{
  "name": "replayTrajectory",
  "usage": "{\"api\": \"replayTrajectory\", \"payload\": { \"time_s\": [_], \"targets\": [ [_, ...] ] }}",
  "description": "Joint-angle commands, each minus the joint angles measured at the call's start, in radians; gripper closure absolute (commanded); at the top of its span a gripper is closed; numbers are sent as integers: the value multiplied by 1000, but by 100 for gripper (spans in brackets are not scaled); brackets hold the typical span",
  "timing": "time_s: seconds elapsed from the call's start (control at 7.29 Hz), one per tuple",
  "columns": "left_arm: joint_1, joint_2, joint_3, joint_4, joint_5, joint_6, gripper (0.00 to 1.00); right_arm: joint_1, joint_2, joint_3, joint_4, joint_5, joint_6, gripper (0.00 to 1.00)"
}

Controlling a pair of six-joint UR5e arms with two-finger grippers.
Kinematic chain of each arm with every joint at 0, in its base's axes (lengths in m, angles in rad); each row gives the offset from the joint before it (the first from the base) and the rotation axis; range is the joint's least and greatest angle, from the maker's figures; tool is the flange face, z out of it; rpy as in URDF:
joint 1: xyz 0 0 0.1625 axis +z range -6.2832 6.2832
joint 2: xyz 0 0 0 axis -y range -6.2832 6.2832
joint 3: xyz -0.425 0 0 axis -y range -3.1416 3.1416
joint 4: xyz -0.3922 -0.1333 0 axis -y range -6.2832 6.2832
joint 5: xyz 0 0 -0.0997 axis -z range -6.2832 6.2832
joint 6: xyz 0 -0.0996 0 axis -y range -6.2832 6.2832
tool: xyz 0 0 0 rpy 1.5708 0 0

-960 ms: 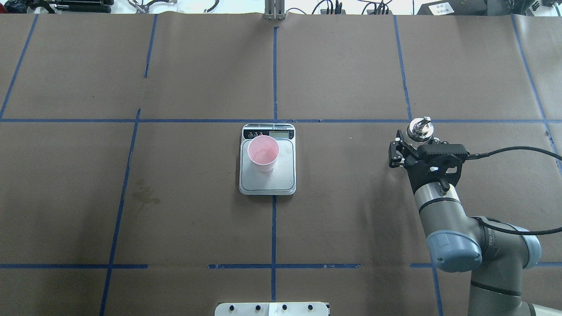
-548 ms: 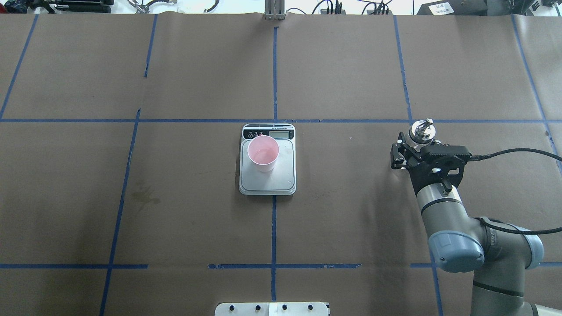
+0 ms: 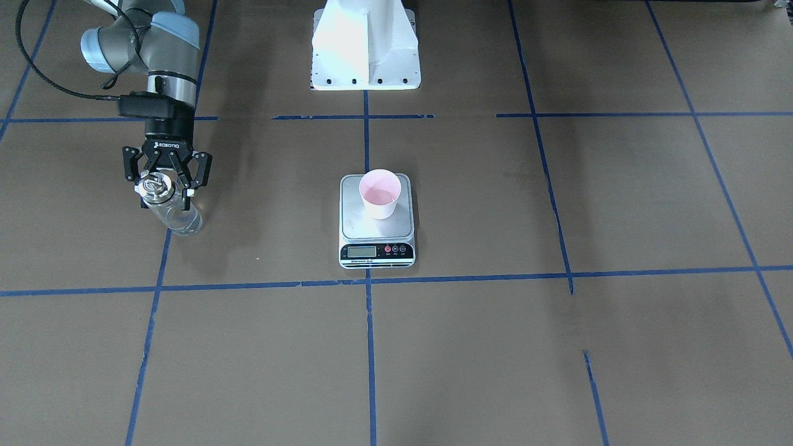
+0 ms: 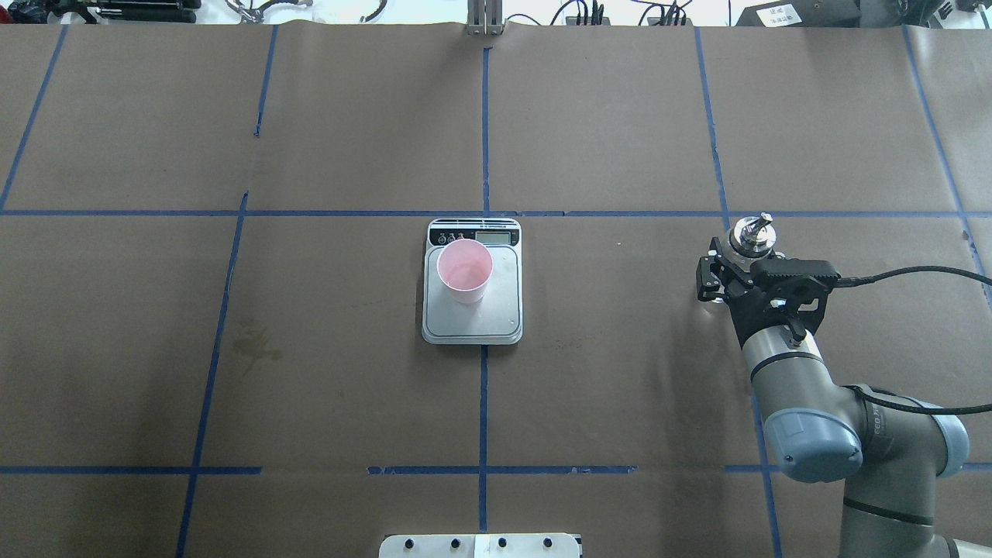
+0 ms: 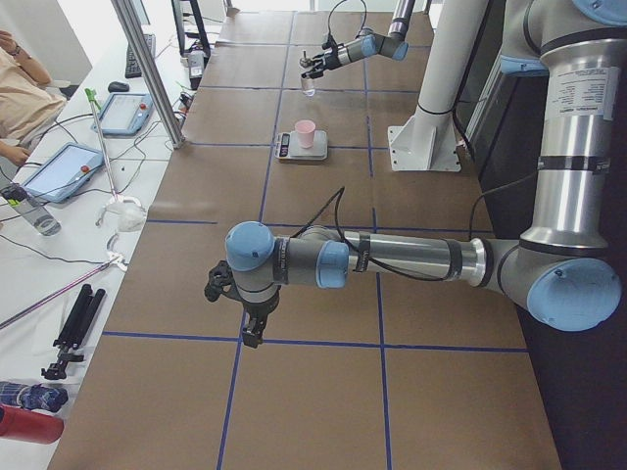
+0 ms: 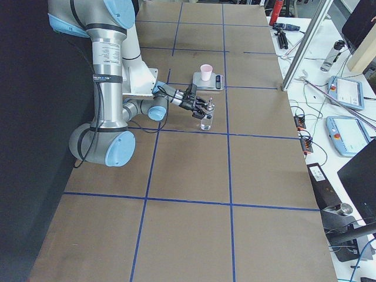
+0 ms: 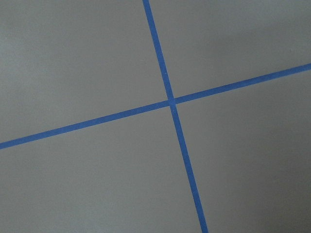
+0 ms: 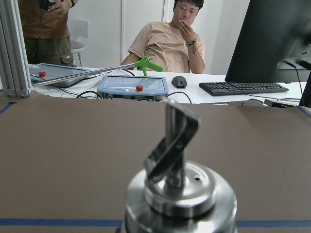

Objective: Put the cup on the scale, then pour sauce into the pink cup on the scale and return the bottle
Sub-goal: 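Lower the bottle onto the table with the right gripper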

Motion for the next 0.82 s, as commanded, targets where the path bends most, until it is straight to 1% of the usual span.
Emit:
{"api": "replayTrajectory", "payload": {
  "time_s": [0.0, 0.14, 0.41, 0.69],
  "targets": [
    [0, 0, 0, 0, 0, 0, 0, 0, -3, 1, 0, 0, 0, 85],
    [0, 0, 0, 0, 0, 0, 0, 0, -3, 1, 0, 0, 0, 84],
    [0, 0, -1, 0, -1, 0, 0, -3, -3, -7, 0, 0, 0, 69],
    [0, 0, -3, 0, -1, 0, 0, -5, -3, -7, 2, 2, 0, 56]
  ]
}}
